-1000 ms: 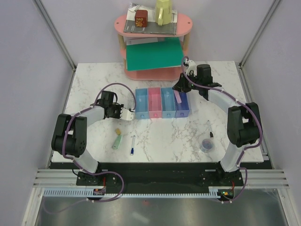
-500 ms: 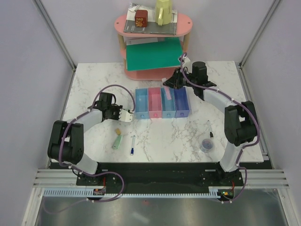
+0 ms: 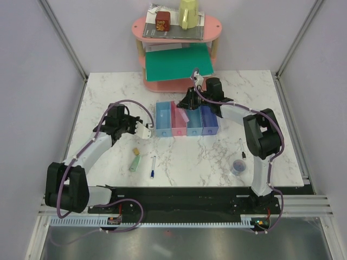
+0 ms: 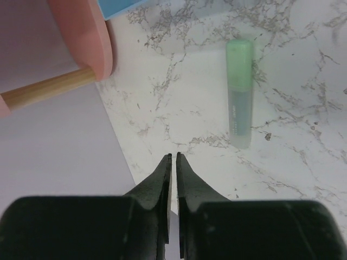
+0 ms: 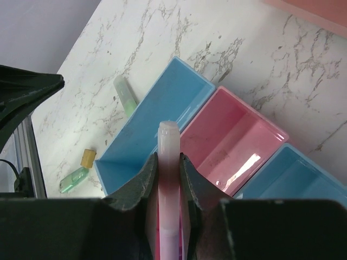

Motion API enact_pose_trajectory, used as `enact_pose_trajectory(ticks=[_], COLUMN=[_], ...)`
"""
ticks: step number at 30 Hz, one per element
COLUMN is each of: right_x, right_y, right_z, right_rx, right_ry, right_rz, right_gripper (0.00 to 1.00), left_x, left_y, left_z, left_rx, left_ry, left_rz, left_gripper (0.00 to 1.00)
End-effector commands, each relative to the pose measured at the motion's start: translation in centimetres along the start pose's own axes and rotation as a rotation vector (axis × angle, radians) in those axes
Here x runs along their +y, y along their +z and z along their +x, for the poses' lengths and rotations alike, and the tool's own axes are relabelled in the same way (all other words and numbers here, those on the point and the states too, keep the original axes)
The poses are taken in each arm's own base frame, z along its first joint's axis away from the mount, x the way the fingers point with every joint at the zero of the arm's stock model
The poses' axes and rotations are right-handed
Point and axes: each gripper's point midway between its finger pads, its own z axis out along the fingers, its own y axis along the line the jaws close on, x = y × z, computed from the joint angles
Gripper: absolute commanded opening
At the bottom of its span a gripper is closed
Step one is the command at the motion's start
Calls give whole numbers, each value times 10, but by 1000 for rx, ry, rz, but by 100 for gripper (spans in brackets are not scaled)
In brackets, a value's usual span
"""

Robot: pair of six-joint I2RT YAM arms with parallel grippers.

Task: Sort the stationery into containers
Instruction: Place the pen in the storage box.

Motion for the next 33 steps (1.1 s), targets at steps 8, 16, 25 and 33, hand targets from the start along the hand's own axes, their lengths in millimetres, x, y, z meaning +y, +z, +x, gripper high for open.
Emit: enact_pose_trajectory(ticks=[8,16,25,33], right_x=[3,-12,-43,-36], right_y=[-9,-22,-46,-56], right_z=[-37,-35,-15,-1], right_rx=[-88,-99,-67,25], right_ry=[-122,-143,-164,-242], right_rz=[40,160,311,293], right_gripper=[0,0,0,62], left_x=[-12,-25,-39,-41], left_y=[15,25,55,91], left_z=[-9,-4,-1,14], left_rx=[-25,-6,-21,-15], left_ry=[27,-11,-3,16], left_rz=[-4,16,58,106], left_gripper=[13,11,14,30])
